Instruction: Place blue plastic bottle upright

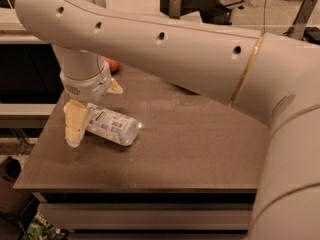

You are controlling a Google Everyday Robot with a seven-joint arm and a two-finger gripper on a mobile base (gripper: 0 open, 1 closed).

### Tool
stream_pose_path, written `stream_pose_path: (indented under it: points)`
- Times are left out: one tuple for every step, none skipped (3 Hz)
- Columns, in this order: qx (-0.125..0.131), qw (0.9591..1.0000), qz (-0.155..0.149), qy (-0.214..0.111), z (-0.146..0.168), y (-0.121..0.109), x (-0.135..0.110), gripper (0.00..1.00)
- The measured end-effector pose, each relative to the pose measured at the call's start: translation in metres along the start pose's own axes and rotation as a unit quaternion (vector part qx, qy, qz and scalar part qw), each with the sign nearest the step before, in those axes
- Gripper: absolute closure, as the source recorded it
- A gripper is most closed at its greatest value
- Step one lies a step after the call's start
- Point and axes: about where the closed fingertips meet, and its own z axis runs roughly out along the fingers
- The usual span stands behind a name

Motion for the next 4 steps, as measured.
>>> stream_pose_path:
  points:
    - [0.002, 1.0, 0.006, 0.006, 0.0046, 0.0015, 0.0032, 0.19]
    - [0.003, 1.0, 0.006, 0.002, 0.004, 0.0014, 0.0018, 0.43]
    - [0.003, 1.0, 0.006, -0.001, 0.0038, 0.0015, 0.0009, 0.65]
    - [0.004, 1.0, 0.006, -0.004, 0.0035, 0.0015, 0.0001, 0.88]
